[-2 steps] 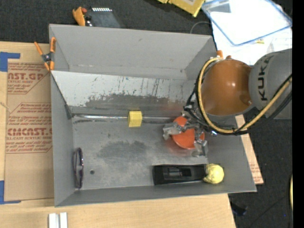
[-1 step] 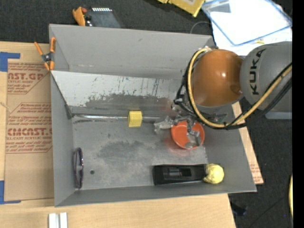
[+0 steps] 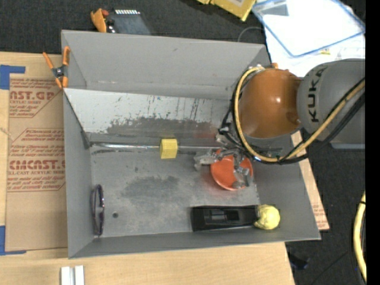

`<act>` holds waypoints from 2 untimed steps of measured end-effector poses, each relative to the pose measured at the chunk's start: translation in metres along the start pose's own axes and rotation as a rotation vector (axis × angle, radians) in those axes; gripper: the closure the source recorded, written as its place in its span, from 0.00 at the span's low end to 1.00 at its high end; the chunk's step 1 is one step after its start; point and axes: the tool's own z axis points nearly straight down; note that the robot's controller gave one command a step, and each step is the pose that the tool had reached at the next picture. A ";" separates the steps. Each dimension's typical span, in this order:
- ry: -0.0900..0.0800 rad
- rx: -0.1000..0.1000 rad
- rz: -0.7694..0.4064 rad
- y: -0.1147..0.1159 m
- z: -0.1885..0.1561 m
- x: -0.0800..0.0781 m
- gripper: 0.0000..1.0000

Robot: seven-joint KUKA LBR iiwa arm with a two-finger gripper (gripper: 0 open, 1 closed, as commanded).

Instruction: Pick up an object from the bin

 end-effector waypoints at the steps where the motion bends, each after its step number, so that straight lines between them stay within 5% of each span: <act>1: -0.011 0.010 -0.074 0.005 0.021 0.021 1.00; 2: -0.011 0.010 -0.074 0.005 0.021 0.021 1.00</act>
Offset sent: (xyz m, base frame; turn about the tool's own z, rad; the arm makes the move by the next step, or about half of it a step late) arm 0.0000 0.0000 0.0000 0.0000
